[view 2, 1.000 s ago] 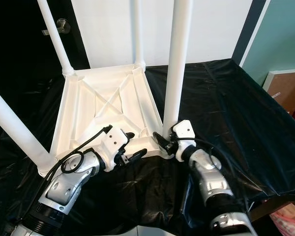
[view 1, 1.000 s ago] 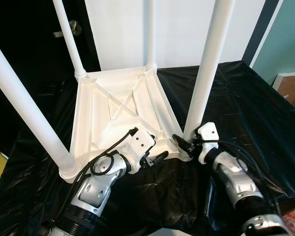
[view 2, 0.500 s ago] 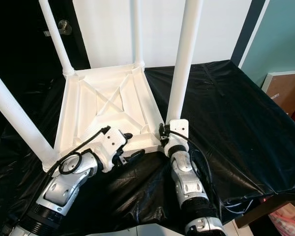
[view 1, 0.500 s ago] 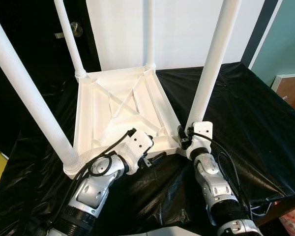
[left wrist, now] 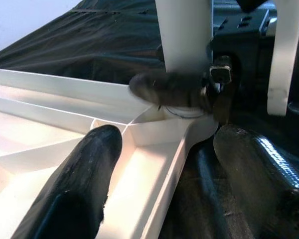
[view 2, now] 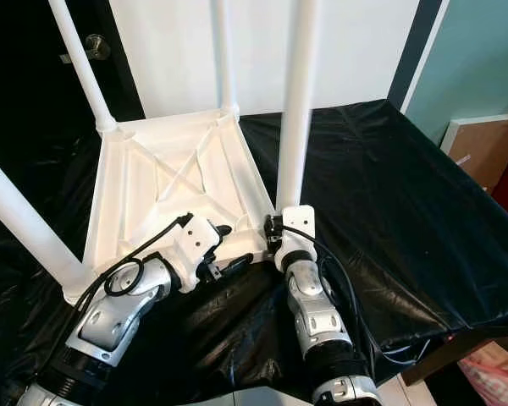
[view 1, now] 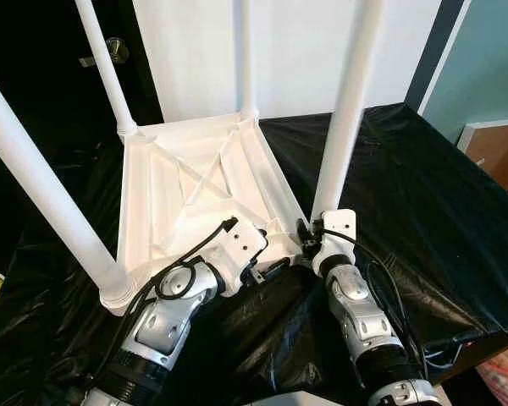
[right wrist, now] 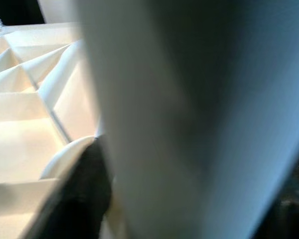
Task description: Building children table
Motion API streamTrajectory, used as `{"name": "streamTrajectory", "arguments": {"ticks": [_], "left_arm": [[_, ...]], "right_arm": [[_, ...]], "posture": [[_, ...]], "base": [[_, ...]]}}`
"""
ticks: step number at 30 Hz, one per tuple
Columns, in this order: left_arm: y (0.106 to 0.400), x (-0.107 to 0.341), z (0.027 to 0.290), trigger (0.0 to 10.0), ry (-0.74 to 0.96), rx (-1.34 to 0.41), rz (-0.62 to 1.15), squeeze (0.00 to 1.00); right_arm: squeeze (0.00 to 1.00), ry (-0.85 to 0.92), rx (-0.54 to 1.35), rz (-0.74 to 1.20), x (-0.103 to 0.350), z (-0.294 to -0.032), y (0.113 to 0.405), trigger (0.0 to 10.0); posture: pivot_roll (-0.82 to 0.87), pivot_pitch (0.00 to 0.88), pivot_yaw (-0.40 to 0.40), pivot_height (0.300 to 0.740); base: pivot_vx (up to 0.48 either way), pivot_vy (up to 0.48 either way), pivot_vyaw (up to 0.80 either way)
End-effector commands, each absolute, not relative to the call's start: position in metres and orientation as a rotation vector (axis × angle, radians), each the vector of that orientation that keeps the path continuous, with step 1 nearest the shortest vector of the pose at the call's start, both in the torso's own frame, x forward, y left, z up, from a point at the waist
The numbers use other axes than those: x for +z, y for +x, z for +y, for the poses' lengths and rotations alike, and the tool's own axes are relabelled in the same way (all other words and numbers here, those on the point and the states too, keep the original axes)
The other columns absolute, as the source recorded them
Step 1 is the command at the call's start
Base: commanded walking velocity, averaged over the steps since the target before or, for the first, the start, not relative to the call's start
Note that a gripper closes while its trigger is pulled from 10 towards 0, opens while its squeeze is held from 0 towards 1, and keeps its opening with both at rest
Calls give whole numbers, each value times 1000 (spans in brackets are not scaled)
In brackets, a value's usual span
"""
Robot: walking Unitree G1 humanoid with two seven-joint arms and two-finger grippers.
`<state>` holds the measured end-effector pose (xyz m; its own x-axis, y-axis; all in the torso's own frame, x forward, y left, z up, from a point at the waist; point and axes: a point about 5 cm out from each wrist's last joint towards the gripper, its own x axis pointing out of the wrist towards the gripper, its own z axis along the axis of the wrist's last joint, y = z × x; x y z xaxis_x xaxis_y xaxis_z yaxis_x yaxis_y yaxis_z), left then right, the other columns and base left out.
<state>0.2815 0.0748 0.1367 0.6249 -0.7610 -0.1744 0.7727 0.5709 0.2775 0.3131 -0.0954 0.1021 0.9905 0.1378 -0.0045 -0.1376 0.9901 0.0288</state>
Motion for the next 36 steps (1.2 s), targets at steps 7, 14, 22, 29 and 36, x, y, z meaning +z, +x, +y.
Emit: {"name": "streamTrajectory", "arguments": {"ticks": [7,14,22,29,36], "left_arm": [[284,135,74,10000,355,-900,36,0],[285,134,73,10000,348,-899,37,0],[286,130,73,10000,355,-910,46,0],[285,130,72,10000,364,-924,47,0],[284,131,73,10000,369,-920,44,0]], "right_arm": [[1000,32,211,-31,108,-102,307,10000],[1000,28,268,-74,111,-118,300,10000],[0,-58,567,-66,111,-147,301,10000],[0,-116,667,-35,116,-151,315,10000],[0,-187,740,-8,119,-148,327,0]], "posture": [[-10,0,-1,740],[-17,0,-14,740],[-32,0,-2,740],[-25,0,3,740],[-3,0,-5,740]], "base": [[0,0,0],[0,0,0],[0,0,0],[0,0,0],[0,0,0]]}}
